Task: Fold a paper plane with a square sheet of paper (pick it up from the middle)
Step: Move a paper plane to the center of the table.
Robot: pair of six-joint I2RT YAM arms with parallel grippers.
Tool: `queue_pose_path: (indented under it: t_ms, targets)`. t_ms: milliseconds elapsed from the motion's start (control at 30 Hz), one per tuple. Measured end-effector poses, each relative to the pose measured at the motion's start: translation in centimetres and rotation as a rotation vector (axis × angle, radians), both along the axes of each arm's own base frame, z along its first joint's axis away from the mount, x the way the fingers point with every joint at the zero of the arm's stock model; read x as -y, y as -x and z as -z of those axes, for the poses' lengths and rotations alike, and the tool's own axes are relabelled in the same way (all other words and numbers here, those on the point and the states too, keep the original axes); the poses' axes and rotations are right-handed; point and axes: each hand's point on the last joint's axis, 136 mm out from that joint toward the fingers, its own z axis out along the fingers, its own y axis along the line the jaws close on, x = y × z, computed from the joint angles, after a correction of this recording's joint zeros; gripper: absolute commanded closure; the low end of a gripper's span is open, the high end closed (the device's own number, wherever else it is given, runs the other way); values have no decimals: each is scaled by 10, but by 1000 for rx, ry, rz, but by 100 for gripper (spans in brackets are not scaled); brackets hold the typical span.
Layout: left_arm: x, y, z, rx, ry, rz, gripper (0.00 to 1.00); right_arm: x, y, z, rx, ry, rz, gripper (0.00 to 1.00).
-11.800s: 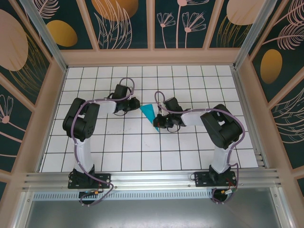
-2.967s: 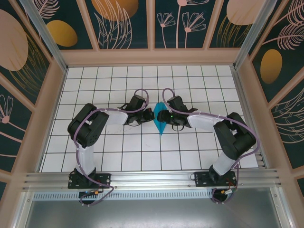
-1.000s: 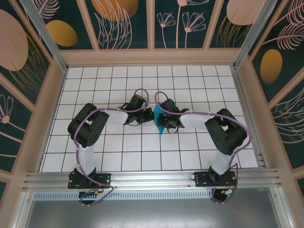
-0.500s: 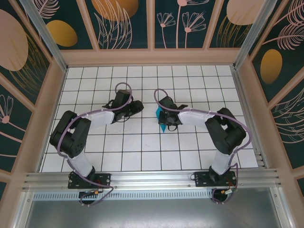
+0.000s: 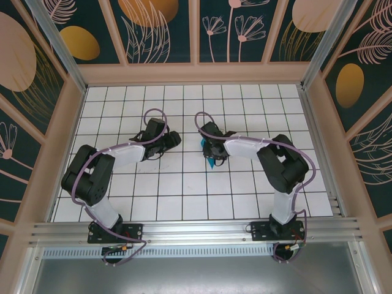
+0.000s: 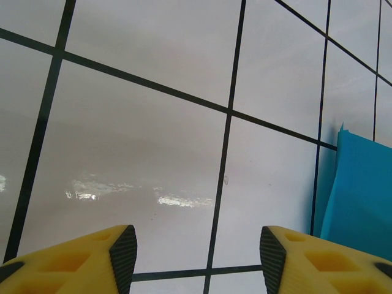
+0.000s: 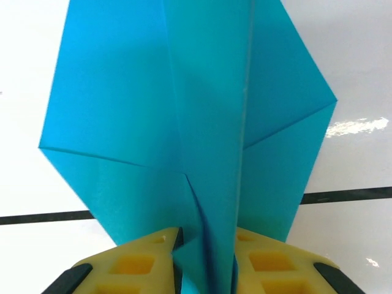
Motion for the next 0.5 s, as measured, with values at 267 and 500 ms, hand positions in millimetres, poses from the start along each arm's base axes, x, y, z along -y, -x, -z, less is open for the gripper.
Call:
queue_pose_path:
  t_ms: [267,500]
  targets:
    - [0,0,0,0,0,0,39,1,-6,0,7,18,24,81]
    - [0,1,5,-11,-3,2,38,4,-9,-1,16,39,32,83]
